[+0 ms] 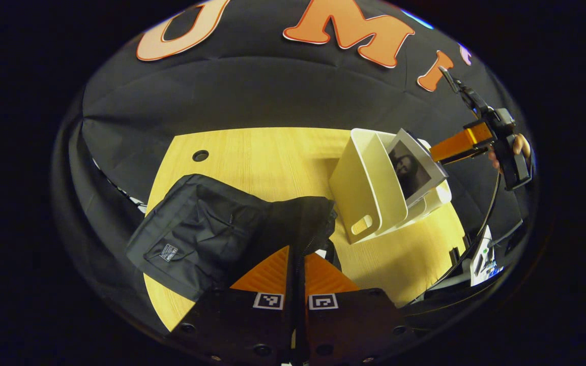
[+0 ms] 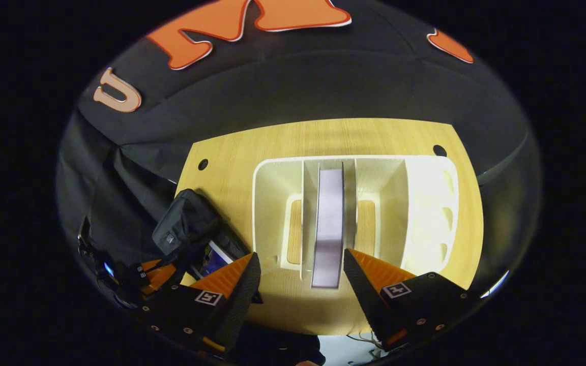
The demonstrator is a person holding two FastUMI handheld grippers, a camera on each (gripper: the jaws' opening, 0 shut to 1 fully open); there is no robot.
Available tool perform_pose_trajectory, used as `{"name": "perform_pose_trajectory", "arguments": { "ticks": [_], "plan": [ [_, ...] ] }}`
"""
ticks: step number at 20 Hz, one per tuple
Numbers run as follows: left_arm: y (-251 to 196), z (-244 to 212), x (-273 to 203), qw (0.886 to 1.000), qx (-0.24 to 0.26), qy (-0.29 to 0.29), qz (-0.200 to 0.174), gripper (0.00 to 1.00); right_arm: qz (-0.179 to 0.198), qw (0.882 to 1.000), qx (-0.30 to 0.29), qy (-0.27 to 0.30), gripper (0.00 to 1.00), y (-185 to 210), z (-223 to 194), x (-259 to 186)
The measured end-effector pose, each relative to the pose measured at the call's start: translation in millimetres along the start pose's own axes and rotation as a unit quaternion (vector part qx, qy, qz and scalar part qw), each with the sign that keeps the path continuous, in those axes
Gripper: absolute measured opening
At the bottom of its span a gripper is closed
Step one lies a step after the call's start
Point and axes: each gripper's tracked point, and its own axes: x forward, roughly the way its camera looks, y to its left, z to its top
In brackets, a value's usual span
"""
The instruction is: Open the schoolbag, grab two books from the bookshelf and put them into the schoolbag.
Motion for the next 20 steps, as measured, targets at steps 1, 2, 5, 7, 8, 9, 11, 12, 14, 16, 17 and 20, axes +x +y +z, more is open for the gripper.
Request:
{"name": "perform_pose_trajectory", "arguments": {
  "ticks": [1,2,5,7,8,9,11,12,14,16,17,20],
  "plan": [
    [0,-1,-1,1.0,-0.003,0.002,0.007,0.04,0.003,1.0,0.004,0.01,0.98,-2,3,8],
    [2,0,-1,1.0,-0.006,0.004,0.015,0.04,0.0,1.0,0.0,0.016,0.98,-5,5,18],
    [1,-2,-1,0.999,-0.017,0.01,0.028,0.04,-0.014,0.999,-0.006,0.04,0.94,-13,8,42],
    [0,-2,-1,0.999,-0.022,0.011,0.034,0.04,-0.028,0.998,-0.004,0.05,0.93,-23,8,51],
    [-1,-2,-2,0.999,-0.023,0.012,0.037,0.04,-0.033,0.998,0.004,0.054,0.72,-27,9,54],
    [0,-2,-2,0.999,-0.023,0.012,0.04,0.04,-0.04,0.998,0.007,0.049,0.46,-30,11,54],
    [-2,0,-5,0.999,-0.019,0.01,0.042,0.04,-0.064,0.997,0.009,0.046,0.45,-45,13,50],
    [-1,1,-6,0.999,-0.016,0.008,0.041,0.04,-0.073,0.996,0.01,0.042,0.42,-51,14,47],
    [-1,1,-6,0.999,-0.011,0.007,0.035,0.04,-0.081,0.996,0.01,0.035,0.27,-53,10,36],
    [-1,3,-8,1.0,0.0,0.005,0.028,0.04,-0.087,0.996,0.013,0.02,0.35,-54,7,19],
    [-2,3,-8,1.0,0.007,0.003,0.023,0.04,-0.086,0.996,0.018,0.012,0.34,-51,4,8],
    [1,3,-12,1.0,0.016,-0.001,0.003,0.04,-0.091,0.995,0.031,-0.015,0.34,-42,-1,-27]
  ]
}}
